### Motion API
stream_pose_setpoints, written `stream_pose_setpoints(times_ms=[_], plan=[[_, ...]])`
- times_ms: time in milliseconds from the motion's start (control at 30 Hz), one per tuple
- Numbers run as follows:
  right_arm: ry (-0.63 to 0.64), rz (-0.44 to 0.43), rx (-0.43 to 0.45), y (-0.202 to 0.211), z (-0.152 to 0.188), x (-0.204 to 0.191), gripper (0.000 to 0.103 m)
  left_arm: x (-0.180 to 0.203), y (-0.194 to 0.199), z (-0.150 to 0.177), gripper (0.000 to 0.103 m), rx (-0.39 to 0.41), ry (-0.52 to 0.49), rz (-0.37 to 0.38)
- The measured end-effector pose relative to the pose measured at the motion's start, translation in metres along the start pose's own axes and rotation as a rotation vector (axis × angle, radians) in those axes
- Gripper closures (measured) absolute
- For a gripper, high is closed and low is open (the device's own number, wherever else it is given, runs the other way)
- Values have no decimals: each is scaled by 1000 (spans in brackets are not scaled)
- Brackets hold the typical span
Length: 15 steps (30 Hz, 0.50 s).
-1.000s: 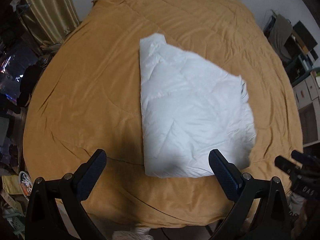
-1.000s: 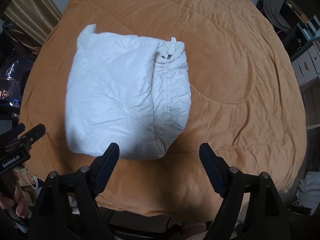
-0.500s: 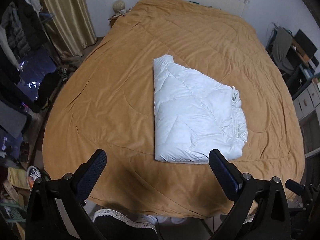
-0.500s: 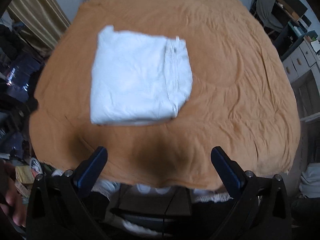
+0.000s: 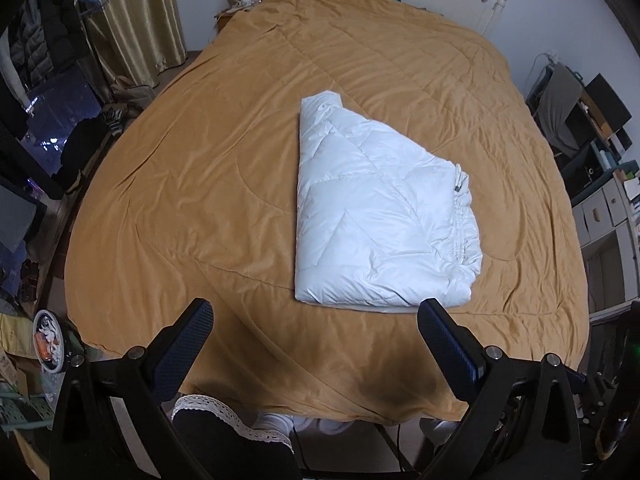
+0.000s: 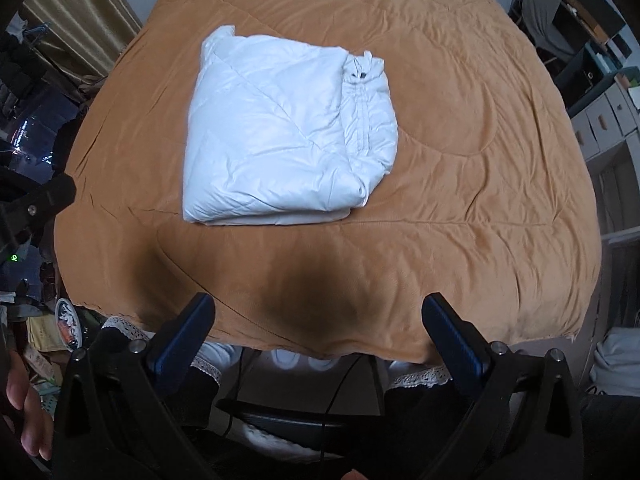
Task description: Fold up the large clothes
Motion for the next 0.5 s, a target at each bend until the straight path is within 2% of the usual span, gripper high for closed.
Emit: stream_pose_setpoints(times_ms=[133, 300, 500], plan=[[-28, -8, 11, 2, -5, 4, 0, 13, -7, 5, 1, -21, -43, -6], [-22, 16, 18, -2, -5, 6, 0, 31, -22, 14, 1, -62, -101, 22], [-18, 35, -20, -15, -4, 13, 0, 19, -38, 9, 1, -85, -62, -13]])
Point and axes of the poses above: each gripper's, at about its wrist camera, not at the fingertips, and y roughly against the way its jaws point, x to its right, z to its underside, the point moved 10 cm from there along -y, roughly the way its jaws point, and after that the axes turned 4 degrees about -x, right-handed, at the moved point
